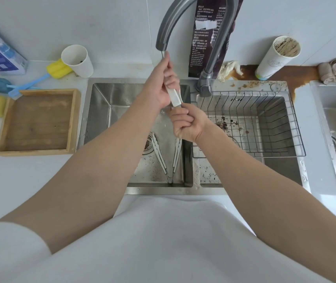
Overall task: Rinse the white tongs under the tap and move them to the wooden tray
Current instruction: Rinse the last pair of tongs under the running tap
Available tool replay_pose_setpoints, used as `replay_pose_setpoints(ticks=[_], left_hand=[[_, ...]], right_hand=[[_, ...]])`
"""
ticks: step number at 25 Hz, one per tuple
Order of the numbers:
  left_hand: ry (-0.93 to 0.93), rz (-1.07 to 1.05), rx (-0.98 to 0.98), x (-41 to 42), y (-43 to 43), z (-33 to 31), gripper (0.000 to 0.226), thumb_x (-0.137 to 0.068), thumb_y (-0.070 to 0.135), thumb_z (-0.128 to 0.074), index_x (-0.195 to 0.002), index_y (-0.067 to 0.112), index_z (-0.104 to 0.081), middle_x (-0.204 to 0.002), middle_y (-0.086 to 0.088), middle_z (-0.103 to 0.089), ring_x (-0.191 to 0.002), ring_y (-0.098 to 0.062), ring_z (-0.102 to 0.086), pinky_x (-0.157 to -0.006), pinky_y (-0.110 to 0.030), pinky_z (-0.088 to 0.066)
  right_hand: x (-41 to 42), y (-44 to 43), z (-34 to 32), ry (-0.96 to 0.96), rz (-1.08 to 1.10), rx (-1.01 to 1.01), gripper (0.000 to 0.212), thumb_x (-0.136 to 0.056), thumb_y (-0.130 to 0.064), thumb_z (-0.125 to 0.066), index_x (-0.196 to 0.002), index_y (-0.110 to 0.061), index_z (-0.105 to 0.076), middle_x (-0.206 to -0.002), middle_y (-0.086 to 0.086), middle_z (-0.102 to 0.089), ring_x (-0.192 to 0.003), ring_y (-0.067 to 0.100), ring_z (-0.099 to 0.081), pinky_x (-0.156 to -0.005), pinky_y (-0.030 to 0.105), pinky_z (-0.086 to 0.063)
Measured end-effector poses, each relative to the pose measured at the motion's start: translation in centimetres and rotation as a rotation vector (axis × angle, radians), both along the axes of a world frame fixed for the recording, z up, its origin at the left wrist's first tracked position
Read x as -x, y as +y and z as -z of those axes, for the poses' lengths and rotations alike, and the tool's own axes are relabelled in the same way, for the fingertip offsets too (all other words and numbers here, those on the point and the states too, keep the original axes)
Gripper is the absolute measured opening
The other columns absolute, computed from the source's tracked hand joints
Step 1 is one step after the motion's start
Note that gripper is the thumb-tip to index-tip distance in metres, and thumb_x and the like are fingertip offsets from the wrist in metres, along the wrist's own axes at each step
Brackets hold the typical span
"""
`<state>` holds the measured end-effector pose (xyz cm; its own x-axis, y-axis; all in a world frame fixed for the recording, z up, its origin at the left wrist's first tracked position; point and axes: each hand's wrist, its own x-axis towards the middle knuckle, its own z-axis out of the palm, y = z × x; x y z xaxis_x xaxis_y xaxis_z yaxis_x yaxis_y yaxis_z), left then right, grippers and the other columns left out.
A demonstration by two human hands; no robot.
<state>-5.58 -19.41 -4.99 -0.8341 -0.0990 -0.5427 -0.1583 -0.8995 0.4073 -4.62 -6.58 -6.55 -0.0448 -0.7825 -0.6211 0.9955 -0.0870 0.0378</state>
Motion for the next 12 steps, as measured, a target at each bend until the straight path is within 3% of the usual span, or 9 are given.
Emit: replay_pose_setpoints(ticks=[3, 8, 10, 12], left_hand=[[0.084, -0.027, -0.189, 0.7, -0.5, 0.2, 0.048, -0.101, 0.042, -0.044, -0.061, 0.016, -0.043, -0.037, 0.008, -0.032, -0.027, -0.004, -0.026, -0.029, -0.015, -0.017], [0.008, -0.192, -0.327, 2.0, -2.4, 0.8, 0.067, -0.102, 0.036, -0.044, -0.041, 0.014, -0.031, -0.032, 0.004, -0.024, -0.020, -0.009, -0.020, -0.025, -0.011, -0.014], [-0.097, -0.270, -0.327, 2.5, -3.1, 1.1, 0.067, -0.103, 0.032, -0.044, -0.040, 0.013, -0.028, -0.030, 0.003, -0.022, -0.018, -0.011, -0.019, -0.025, -0.010, -0.014], [-0.253, -0.304, -0.224, 2.5, -3.6, 1.4, 0.060, -0.104, 0.026, -0.043, -0.048, 0.015, -0.024, -0.030, 0.002, -0.021, -0.020, -0.013, -0.017, -0.034, -0.006, -0.029]], right_hand=[[0.2, -0.6, -0.2, -0.128, 0.115, 0.055, 0.043, -0.108, -0.029, -0.025, -0.075, -0.009, -0.045, -0.039, 0.003, -0.043, -0.026, 0.007, -0.020, -0.028, 0.013, -0.012], [1.2, -2.2, -1.4, -0.247, 0.380, 0.005, 0.036, -0.099, -0.018, -0.041, -0.067, -0.004, -0.051, -0.044, 0.005, -0.048, -0.029, 0.015, -0.046, -0.036, 0.009, -0.034], [1.5, -3.3, -2.5, -0.312, 0.480, -0.008, 0.027, -0.099, -0.015, -0.043, -0.079, -0.002, -0.056, -0.049, 0.009, -0.053, -0.036, 0.018, -0.052, -0.040, 0.016, -0.045], [2.0, -4.4, -3.2, -0.367, 0.574, -0.063, 0.024, -0.102, -0.017, -0.042, -0.104, 0.000, -0.059, -0.060, 0.018, -0.058, -0.047, 0.021, -0.056, -0.049, 0.019, -0.053]])
